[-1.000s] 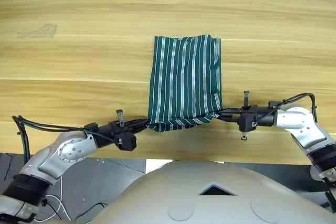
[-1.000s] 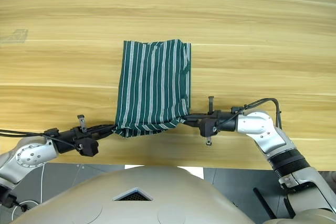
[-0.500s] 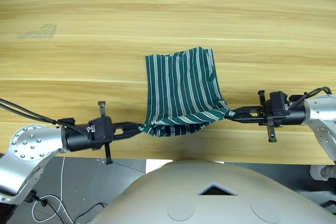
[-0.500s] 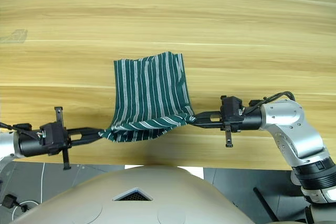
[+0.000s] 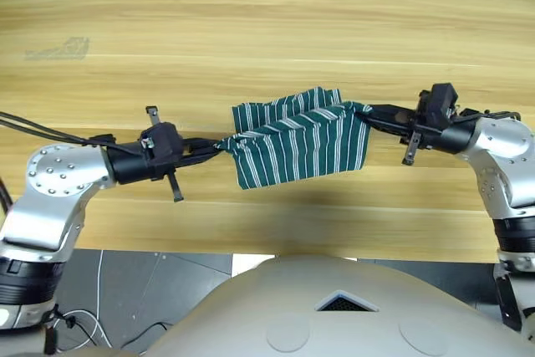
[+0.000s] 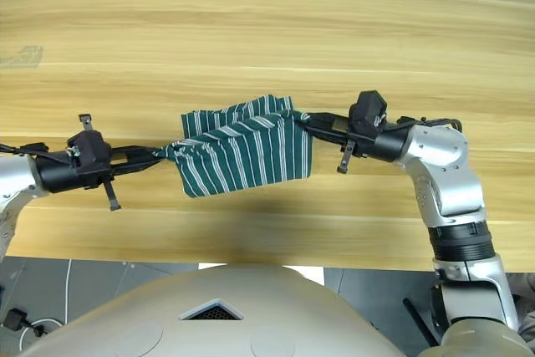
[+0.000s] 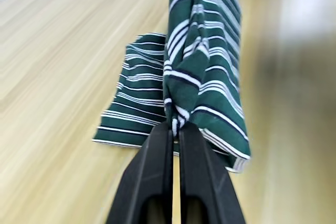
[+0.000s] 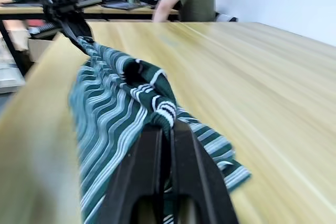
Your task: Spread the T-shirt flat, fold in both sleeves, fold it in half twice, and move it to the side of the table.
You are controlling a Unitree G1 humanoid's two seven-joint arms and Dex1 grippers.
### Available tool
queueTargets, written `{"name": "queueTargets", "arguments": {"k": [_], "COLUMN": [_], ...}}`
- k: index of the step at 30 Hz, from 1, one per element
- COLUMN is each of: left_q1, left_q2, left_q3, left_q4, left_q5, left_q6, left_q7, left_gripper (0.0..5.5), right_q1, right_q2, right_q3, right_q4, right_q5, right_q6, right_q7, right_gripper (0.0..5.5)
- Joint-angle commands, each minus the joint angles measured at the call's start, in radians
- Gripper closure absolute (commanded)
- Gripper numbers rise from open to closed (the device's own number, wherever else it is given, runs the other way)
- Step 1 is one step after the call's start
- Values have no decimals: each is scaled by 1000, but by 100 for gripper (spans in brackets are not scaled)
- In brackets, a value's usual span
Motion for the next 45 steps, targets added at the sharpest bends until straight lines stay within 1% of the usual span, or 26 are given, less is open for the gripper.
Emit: {"name": "queueTargets", "arguments": {"k": [1, 5, 10, 11, 13, 14, 15, 19, 22, 26, 28, 30, 33, 35, 39, 41, 45], "left_q1": [-128, -222, -276, -280, -287, -284, -277, -298, -300, -283, -289, -304, -353, -370, -358, -351, -342], "left_q2": [-96, -185, -247, -254, -270, -274, -280, -340, -397, -451, -481, -519, -585, -618, -655, -671, -706], "left_q3": [-90, -110, -80, -68, -46, -40, -34, 7, 41, 59, 97, 162, 302, 359, 381, 377, 347], "left_q4": [152, 289, 381, 392, 409, 409, 405, 462, 511, 552, 559, 548, 518, 487, 401, 349, 313], "left_q5": [128, 192, 204, 199, 179, 167, 161, 160, 148, 147, 128, 97, 16, -13, -10, -6, 6], "left_q6": [-9, -48, -81, -84, -78, -72, -67, -53, -62, -95, -110, -137, -176, -198, -215, -208, -206], "left_q7": [13, 31, 38, 40, 35, 19, 17, 87, 135, 155, 185, 244, 384, 456, 529, 552, 566], "left_gripper": [550, 550, 550, 517, 500, 481, 466, 399, 364, 297, 269, 242, 242, 242, 242, 242, 242], "right_q1": [-109, -174, -237, -250, -271, -278, -281, -292, -291, -283, -280, -272, -290, -330, -462, -548, -673], "right_q2": [70, 141, 210, 220, 236, 242, 246, 264, 277, 289, 299, 312, 337, 349, 379, 400, 464], "right_q3": [26, 49, 35, 29, 19, 15, 9, -27, -45, -64, -56, -32, 40, 101, 208, 257, 292], "right_q4": [140, 268, 386, 413, 466, 490, 506, 560, 578, 604, 606, 579, 557, 604, 799, 924, 1129], "right_q5": [-93, -167, -209, -216, -227, -233, -237, -256, -269, -300, -313, -316, -380, -476, -684, -783, -869], "right_q6": [-22, -70, -128, -139, -160, -168, -172, -210, -245, -297, -324, -344, -414, -493, -624, -666, -683], "right_q7": [-14, -11, -16, -21, -32, -34, -39, -93, -125, -177, -183, -151, -128, -153, -256, -343, -457], "right_gripper": [550, 550, 550, 550, 550, 550, 514, 440, 399, 327, 323, 323, 323, 323, 323, 323, 323]}}
